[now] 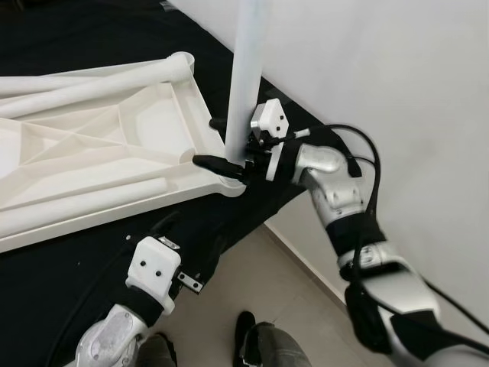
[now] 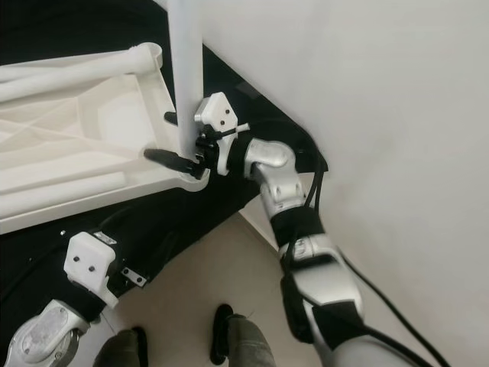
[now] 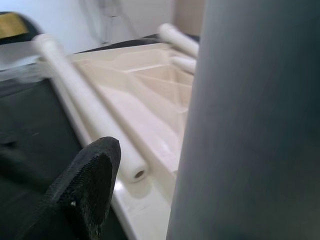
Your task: Building children table
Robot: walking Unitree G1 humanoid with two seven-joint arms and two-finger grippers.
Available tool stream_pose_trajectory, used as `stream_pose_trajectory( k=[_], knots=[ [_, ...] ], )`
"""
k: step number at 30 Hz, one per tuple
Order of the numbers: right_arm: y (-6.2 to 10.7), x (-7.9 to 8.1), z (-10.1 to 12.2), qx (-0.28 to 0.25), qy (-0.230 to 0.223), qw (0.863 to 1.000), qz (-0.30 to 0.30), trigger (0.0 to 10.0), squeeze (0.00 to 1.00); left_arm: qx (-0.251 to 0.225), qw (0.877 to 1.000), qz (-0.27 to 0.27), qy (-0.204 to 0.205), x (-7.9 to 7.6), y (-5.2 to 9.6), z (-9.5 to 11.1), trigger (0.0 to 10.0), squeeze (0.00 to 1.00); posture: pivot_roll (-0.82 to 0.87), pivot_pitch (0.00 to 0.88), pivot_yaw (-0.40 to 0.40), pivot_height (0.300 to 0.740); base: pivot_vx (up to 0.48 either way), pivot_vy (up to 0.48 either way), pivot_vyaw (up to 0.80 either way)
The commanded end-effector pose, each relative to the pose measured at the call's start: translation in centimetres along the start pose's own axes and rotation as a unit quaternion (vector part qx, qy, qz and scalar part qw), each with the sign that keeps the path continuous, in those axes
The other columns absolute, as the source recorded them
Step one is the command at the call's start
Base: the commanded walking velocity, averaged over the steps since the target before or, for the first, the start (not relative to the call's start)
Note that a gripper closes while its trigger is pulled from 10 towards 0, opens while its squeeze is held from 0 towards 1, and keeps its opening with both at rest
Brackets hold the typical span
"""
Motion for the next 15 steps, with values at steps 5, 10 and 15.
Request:
stream_pose_trajectory(
  k=[5, 10, 15],
  knots=[
    [-0.95, -0.10, 0.29, 0.023, 0.004, 0.998, 0.058, 10.0, 0.00, 0.013, 1.000, -0.003, -0.007, -0.08, 0.41, -0.24, 10.0, 0.00, 0.23, 0.280, -0.145, 0.740, 0.000, 0.000, 0.00],
    [-1.21, 0.08, 0.22, 0.023, 0.000, 0.997, 0.080, 0.0, 0.00, 0.014, 1.000, 0.001, -0.008, 0.06, 0.47, -0.17, 10.0, 0.00, 0.23, 0.284, -0.148, 0.740, 0.000, 0.000, 0.00],
    [-1.01, 0.41, -0.49, 0.023, -0.012, 0.995, 0.101, 0.0, 0.00, 0.014, 1.000, 0.005, -0.006, 0.00, 0.49, -0.11, 10.0, 0.00, 0.22, 0.290, -0.149, 0.740, 0.000, 0.000, 0.00]
  ],
)
Point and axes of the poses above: a point about 5 cm out from each wrist's last joint towards the gripper, its own y axis pointing back from the gripper into the wrist, its own z axis along the axis of the wrist's last joint, x = y × z, the point moved 2 cm from there along -y, pointing out of the wrist towards the gripper, and after that the axes turned 6 degrees about -y, right-handed, at the moved point
